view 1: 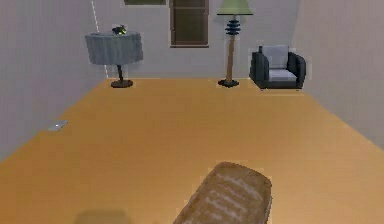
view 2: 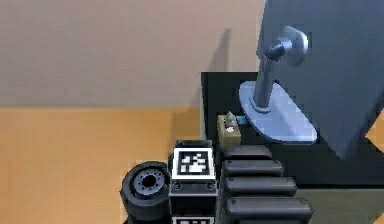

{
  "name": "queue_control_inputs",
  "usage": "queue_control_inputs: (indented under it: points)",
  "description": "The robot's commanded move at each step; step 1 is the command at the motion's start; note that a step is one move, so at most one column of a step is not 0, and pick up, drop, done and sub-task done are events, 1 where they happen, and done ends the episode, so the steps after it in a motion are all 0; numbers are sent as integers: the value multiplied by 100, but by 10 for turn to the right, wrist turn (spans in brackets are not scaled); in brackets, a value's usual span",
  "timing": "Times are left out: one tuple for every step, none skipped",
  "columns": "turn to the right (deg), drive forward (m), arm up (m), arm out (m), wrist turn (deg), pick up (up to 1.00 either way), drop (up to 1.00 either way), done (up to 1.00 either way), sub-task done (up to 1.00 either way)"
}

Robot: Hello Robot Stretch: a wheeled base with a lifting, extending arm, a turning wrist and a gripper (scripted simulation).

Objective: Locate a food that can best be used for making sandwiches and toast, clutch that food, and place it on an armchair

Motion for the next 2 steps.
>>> queue_control_inputs:
  points:
    - [270, 0, 0, 0, 0, 0, 0, 0, 0]
    - [0, 100, 0, 0, 0, 0, 0, 0, 0]
